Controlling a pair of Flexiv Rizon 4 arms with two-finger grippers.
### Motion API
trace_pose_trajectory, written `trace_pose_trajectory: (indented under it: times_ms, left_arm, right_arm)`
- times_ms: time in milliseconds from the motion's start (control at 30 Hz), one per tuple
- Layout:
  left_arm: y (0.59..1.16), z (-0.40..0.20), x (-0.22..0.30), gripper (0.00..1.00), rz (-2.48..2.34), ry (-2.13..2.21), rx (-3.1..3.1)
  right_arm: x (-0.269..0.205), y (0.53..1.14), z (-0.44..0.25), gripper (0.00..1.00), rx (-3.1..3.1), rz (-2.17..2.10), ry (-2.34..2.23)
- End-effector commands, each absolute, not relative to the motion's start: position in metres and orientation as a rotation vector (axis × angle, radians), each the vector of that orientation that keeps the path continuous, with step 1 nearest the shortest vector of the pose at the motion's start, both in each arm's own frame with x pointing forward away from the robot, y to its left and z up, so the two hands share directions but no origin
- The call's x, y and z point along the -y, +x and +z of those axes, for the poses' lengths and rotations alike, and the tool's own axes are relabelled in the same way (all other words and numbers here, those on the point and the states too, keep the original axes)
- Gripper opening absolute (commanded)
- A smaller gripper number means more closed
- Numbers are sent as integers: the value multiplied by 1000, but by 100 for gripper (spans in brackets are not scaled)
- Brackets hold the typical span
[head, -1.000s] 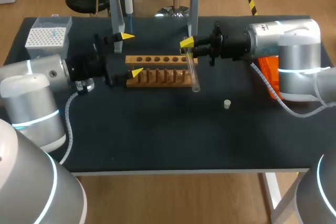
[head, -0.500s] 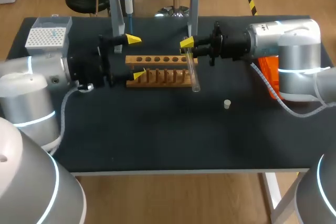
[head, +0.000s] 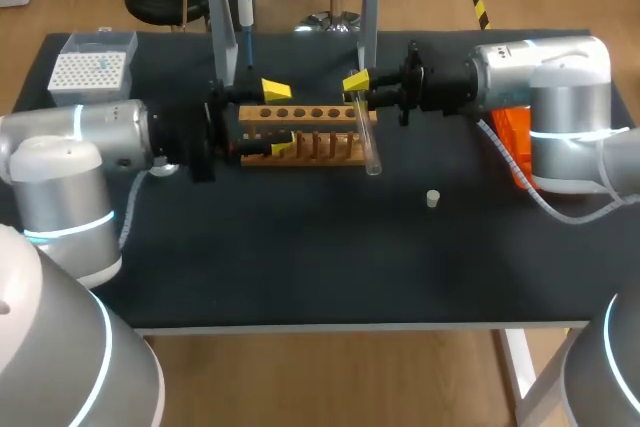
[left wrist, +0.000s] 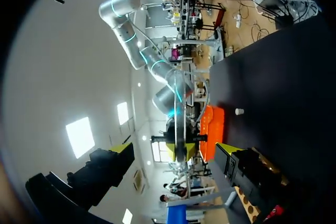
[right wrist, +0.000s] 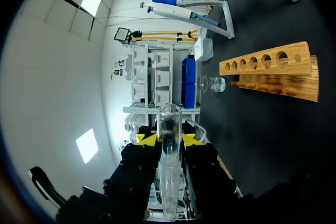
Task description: Invert the test tube, pick up the pipette, mount the tip to pipette, aspirate from beaker and dispense into the tube, eject the tip, return the pipette, and cap with the stopper.
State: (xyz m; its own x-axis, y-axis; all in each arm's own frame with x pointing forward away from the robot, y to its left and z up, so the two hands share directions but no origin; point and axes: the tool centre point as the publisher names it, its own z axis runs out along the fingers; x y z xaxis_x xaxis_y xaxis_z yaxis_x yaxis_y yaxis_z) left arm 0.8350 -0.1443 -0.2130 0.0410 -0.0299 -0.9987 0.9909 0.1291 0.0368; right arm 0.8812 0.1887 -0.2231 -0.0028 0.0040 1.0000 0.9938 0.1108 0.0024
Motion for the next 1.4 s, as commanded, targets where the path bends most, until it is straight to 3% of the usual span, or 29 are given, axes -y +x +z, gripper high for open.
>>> trace_pose_trajectory:
  times_ms: [33,1400]
  left_arm:
    - [837,-217,164,100,-1110,1135,-1207]
    - [800,-219,260,100,-1205,1241,-1175]
  right_arm:
    - [-188,881,-222,0,1267,-1125,-1130]
    - [-188,881,-222,0,1267,-1125,-1130]
